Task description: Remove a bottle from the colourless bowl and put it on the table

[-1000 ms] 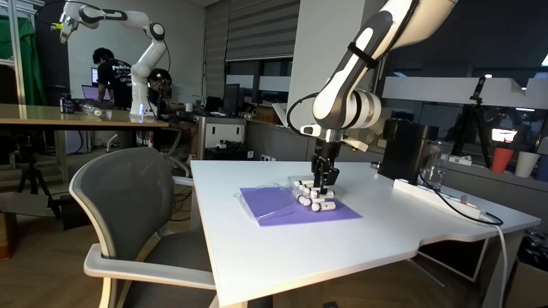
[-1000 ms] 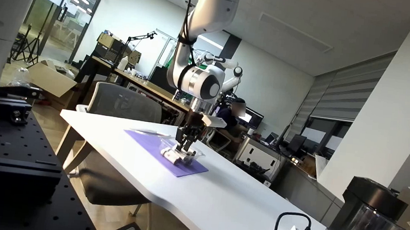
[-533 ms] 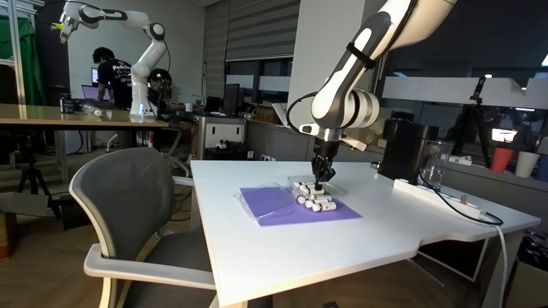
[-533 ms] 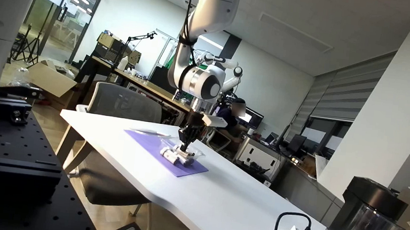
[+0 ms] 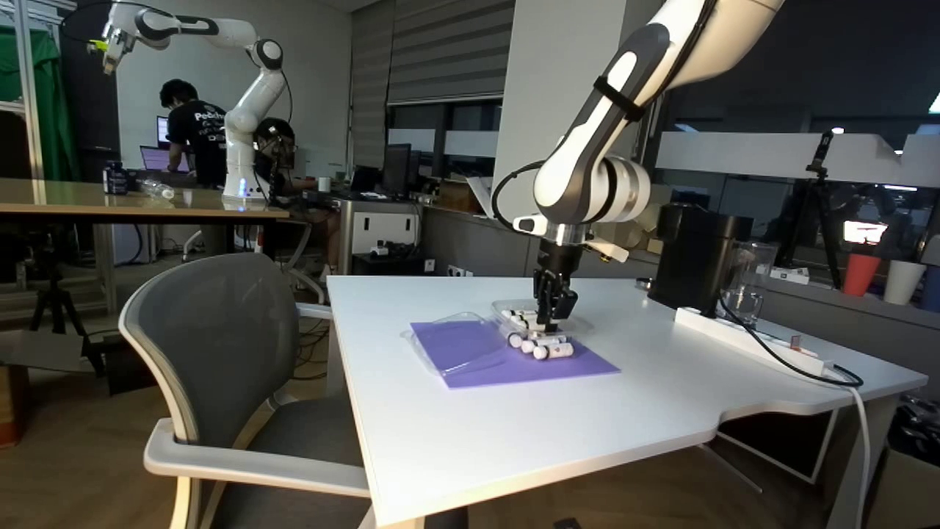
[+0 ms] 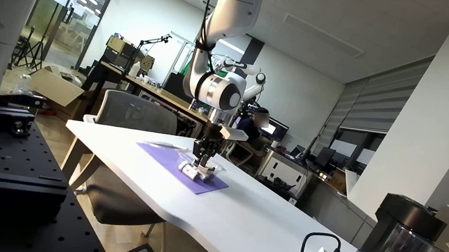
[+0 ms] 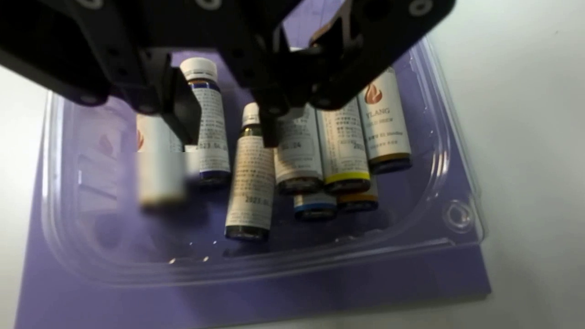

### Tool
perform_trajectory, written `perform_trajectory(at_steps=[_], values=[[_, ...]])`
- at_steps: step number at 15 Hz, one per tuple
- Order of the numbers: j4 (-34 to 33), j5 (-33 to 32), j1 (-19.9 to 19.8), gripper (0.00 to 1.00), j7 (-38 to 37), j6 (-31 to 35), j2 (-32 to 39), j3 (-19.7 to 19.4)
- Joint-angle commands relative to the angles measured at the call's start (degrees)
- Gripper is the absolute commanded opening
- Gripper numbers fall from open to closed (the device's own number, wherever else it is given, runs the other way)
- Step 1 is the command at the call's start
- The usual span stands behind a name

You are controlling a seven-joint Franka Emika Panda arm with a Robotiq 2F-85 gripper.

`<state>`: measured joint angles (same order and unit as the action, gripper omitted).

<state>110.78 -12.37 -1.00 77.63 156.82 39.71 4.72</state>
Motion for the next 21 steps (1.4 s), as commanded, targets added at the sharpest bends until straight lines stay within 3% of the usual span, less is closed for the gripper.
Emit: perform_trajectory(at_steps=[1, 5, 11, 12, 13, 21], values=[[-1.5, -0.9, -0.5, 0.72, -1.8, 1.3, 1.1, 0.4], [-1.8, -1.2, -0.2, 0.98, -1.9, 2.2, 1.3, 0.2], [-3.7, -1.4, -0.3, 1.00, -1.8, 2.8, 3.3, 0.0], [-4.1, -1.2, -0.4, 0.92, -1.8, 2.5, 3.7, 0.1], [-4.6, -1.2, -0.5, 0.75, -1.6, 2.3, 4.2, 0.2], [-6.3, -1.1, -0.3, 0.20, -2.1, 2.0, 5.1, 0.1]])
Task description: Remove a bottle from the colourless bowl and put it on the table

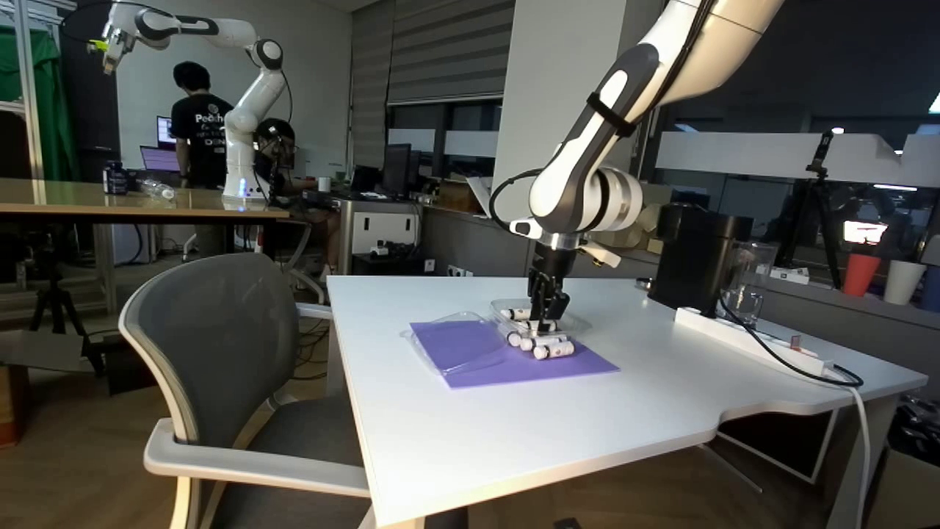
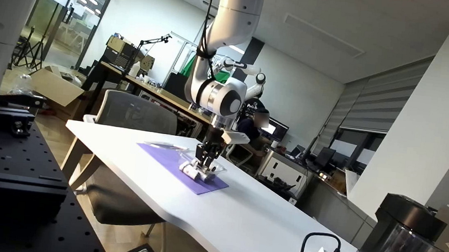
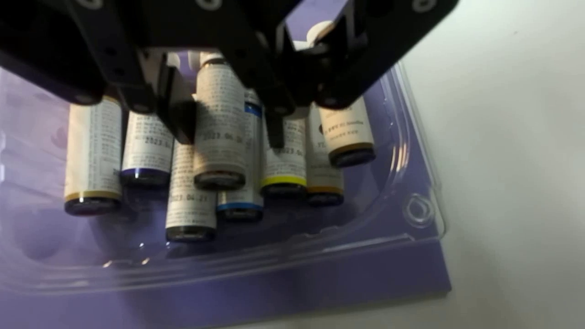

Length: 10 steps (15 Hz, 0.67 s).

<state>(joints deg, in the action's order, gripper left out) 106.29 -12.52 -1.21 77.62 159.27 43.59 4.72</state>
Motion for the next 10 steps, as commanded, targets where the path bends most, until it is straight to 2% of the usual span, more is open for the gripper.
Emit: perform_trajectory(at_steps=[1, 2, 3, 4, 10], values=[[-2.0, -1.0, 0.0, 0.14, -2.3, -0.5, 1.2, 0.0], [-2.2, -1.0, 0.3, 0.06, -2.8, -0.9, 1.0, -0.3], [-2.4, -1.0, 0.7, 0.04, -3.5, -1.0, 0.4, -0.6], [-2.6, -0.9, 1.0, 0.07, -4.6, -1.7, -0.5, -0.9], [-4.8, 0.2, -0.2, 0.07, -9.1, -4.6, -6.4, -0.9]])
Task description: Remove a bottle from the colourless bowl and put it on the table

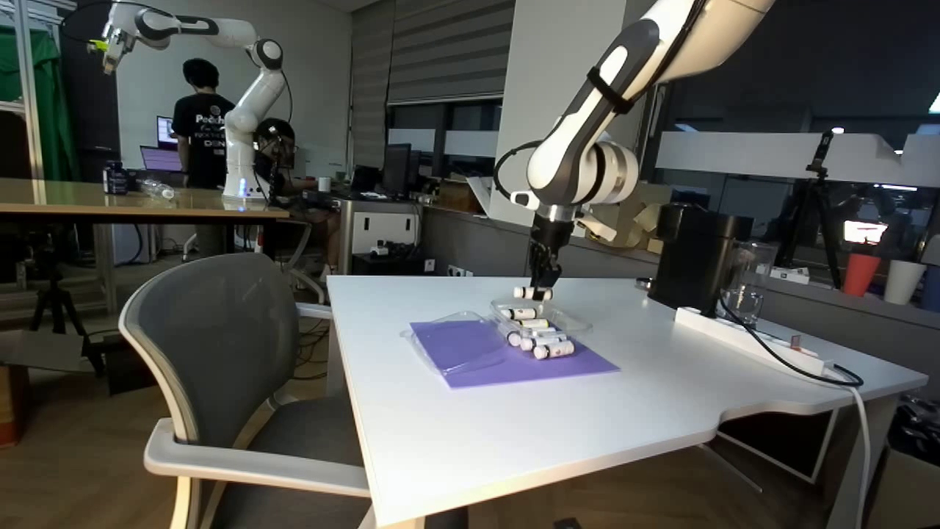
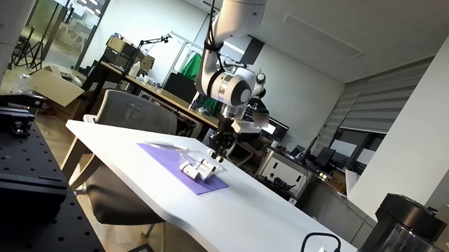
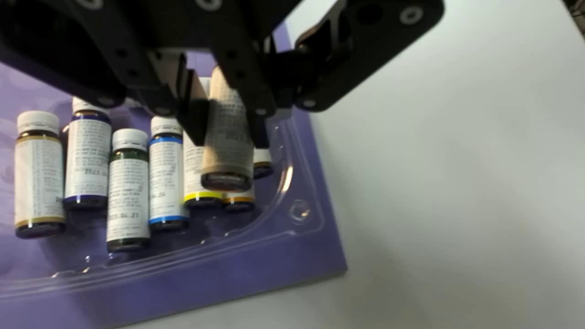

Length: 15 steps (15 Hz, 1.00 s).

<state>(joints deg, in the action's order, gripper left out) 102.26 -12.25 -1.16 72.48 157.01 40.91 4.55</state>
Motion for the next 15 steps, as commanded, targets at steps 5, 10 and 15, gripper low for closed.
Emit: perform_trajectory(at_steps=[5, 10, 15], values=[[-3.6, -1.5, -1.5, 0.07, -12.1, -3.5, -5.5, -7.2], [-8.1, -0.8, -6.4, 0.07, -18.1, -4.8, -0.9, -12.0], [-13.1, 0.9, -9.5, 0.07, -27.5, -9.3, 5.8, -12.5]])
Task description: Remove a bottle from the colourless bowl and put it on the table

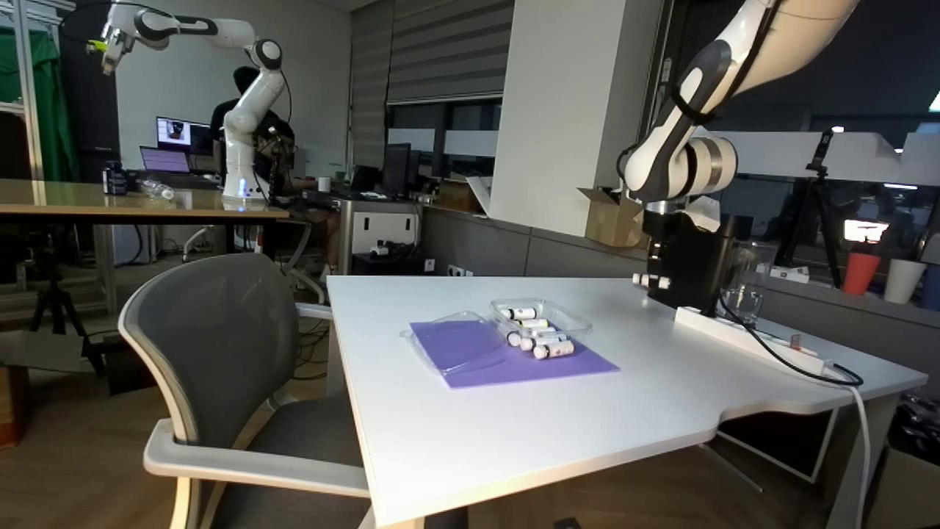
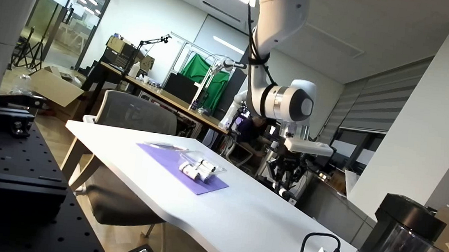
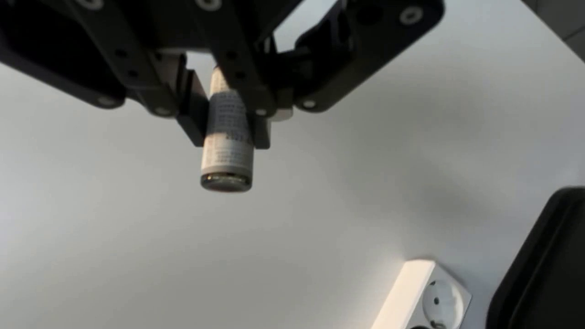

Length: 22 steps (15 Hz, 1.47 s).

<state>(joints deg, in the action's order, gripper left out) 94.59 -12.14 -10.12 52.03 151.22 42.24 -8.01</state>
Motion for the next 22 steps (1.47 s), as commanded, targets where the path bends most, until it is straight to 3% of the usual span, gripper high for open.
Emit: perform_trajectory(at_steps=[1, 11, 20, 22], values=[[-6.4, 1.2, -1.0, 0.07, -9.3, -4.6, 5.8, 0.3], [-14.6, 9.3, -3.9, 0.07, -28.1, -14.9, 12.0, 4.8], [-18.9, 19.1, -6.5, 0.07, -41.4, -11.6, 17.0, 5.9], [-19.5, 18.8, -6.1, 0.07, -42.7, -10.2, 18.1, 5.2]])
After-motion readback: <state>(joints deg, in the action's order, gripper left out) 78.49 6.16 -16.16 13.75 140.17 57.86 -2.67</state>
